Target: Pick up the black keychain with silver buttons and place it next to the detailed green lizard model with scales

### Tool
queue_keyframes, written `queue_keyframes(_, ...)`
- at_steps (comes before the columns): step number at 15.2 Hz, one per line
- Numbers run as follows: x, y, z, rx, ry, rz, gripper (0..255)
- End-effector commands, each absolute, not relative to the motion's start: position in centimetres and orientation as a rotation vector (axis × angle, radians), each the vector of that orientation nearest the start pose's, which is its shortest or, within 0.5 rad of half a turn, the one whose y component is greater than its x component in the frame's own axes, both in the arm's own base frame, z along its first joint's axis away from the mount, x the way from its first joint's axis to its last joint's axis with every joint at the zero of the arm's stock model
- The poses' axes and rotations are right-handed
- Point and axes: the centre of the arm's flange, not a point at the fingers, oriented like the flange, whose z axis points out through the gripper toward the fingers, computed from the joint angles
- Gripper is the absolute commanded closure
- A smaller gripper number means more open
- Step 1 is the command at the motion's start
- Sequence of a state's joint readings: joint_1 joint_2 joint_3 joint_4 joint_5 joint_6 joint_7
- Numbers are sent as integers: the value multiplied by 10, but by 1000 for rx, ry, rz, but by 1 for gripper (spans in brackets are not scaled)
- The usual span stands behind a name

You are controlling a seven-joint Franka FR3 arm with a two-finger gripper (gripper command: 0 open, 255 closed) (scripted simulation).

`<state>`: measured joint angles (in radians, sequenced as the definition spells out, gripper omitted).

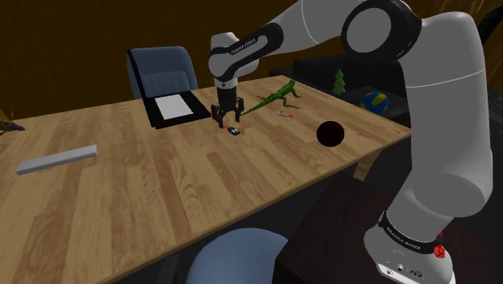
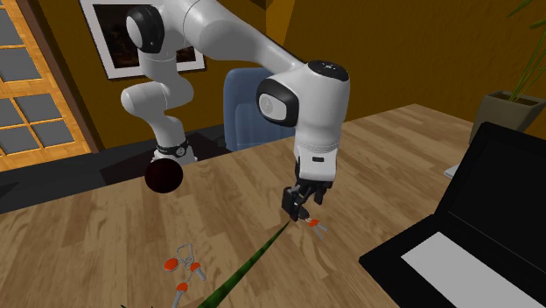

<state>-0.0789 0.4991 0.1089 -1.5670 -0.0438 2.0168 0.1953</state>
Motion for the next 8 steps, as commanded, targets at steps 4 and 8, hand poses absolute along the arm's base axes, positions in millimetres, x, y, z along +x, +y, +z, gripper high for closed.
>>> queue_keyframes(4, 684, 8, 365, -3123, 247, 74, 0)
queue_keyframes(8, 686, 7, 401, -3123, 247, 74, 0)
